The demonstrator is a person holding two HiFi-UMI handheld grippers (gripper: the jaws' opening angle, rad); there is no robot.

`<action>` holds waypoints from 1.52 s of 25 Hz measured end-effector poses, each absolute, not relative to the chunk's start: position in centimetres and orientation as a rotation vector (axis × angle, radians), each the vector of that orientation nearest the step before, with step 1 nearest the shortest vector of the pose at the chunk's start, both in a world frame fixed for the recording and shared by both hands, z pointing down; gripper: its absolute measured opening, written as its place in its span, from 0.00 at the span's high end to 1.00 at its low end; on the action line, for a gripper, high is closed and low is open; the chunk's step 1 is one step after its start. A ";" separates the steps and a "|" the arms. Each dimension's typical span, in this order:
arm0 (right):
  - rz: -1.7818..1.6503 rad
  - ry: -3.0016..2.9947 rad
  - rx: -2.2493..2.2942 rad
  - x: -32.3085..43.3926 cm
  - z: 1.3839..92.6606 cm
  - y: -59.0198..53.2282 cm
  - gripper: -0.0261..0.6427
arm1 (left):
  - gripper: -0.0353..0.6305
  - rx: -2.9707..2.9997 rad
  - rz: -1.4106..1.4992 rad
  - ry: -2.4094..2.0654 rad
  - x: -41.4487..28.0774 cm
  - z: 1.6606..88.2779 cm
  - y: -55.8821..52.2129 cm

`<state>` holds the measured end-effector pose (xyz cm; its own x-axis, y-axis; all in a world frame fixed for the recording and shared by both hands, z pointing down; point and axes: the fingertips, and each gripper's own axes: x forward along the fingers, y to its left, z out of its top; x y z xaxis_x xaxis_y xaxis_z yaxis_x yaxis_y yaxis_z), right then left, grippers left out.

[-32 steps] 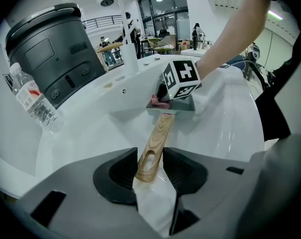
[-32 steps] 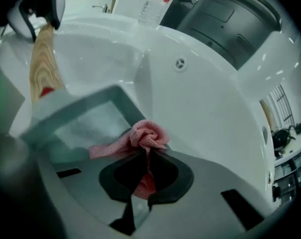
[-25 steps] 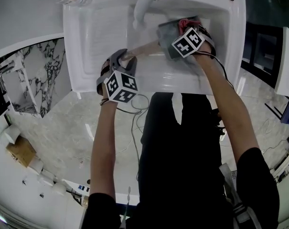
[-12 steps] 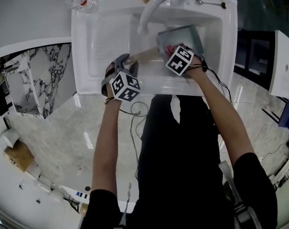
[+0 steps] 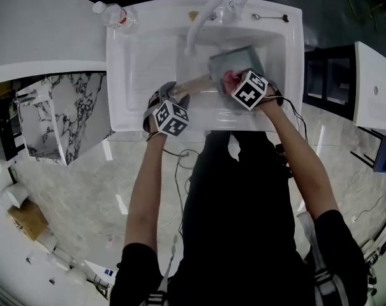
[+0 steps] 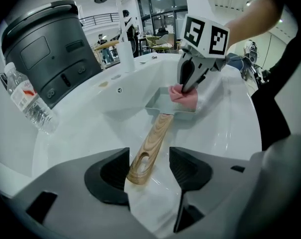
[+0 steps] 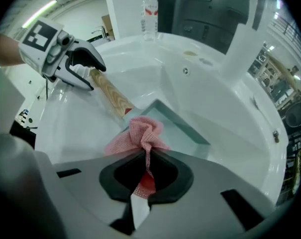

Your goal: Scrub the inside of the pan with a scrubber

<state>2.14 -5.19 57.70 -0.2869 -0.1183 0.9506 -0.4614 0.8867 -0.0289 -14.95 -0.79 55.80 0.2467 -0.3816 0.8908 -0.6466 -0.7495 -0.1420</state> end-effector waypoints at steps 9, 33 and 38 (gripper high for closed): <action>0.388 -1.982 0.505 2.1 52.4 -4.6 0.90 | 0.54 2.276 1.460 -0.963 -14.4 55.1 -0.5; 0.119 -2.380 0.622 10.8 37.0 1.1 0.91 | 0.54 2.321 1.048 -1.520 -5.1 37.9 6.1; 0.144 -2.541 0.663 14.8 32.0 4.2 0.91 | 0.70 2.379 0.885 -1.642 -0.4 32.9 9.8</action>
